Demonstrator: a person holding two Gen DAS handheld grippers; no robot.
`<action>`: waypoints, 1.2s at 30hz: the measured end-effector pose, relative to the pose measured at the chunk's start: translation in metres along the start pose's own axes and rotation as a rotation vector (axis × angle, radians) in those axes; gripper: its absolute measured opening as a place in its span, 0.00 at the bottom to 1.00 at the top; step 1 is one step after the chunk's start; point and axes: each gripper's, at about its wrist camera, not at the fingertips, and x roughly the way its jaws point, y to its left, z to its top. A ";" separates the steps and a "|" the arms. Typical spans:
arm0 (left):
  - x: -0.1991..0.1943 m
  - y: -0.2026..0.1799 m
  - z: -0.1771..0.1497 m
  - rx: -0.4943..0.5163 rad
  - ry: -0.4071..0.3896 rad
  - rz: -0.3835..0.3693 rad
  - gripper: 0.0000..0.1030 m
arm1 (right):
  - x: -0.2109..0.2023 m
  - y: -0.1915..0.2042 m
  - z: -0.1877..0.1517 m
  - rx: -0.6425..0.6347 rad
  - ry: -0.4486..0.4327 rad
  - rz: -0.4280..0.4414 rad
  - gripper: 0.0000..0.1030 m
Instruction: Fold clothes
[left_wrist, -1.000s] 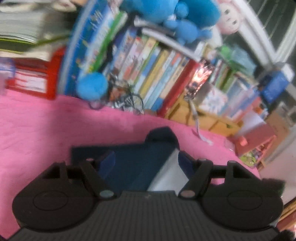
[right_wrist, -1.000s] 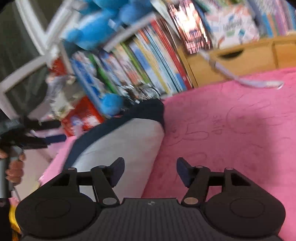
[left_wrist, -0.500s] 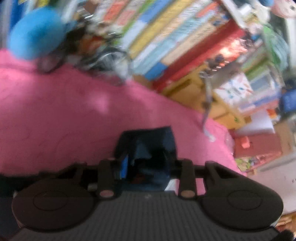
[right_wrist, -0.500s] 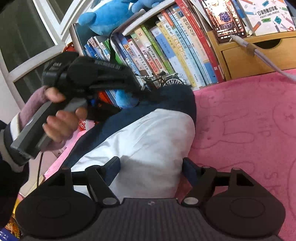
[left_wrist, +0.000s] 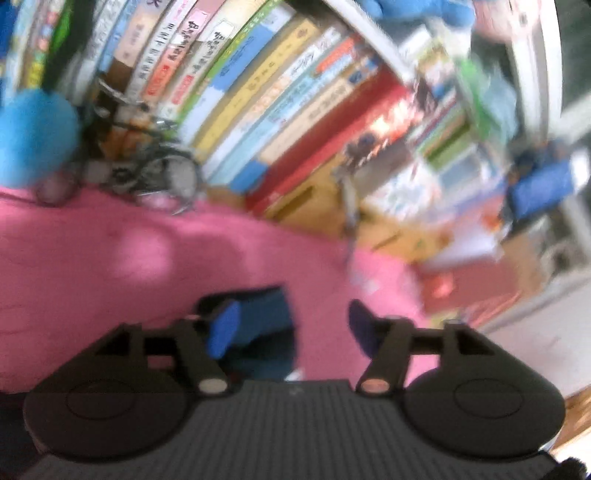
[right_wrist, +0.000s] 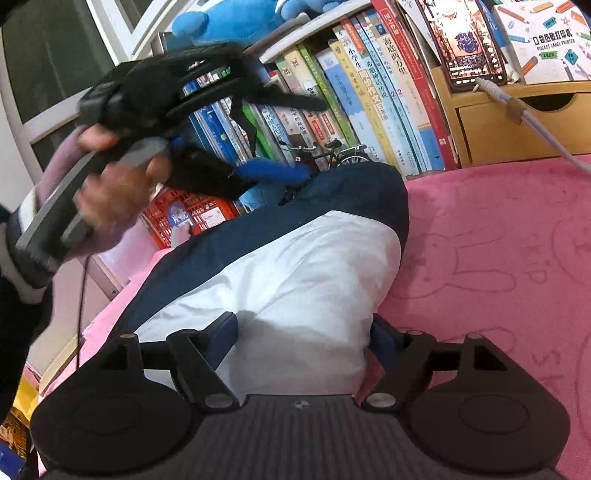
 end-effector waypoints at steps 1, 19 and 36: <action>0.000 0.003 -0.004 0.012 0.017 0.036 0.68 | 0.000 0.000 0.000 -0.001 0.002 0.000 0.75; 0.036 0.035 0.015 -0.282 -0.054 -0.105 0.07 | 0.002 0.009 -0.003 -0.052 0.033 -0.024 0.76; 0.048 -0.096 -0.059 0.695 -0.145 0.476 0.15 | 0.001 0.006 -0.004 -0.030 0.034 0.000 0.79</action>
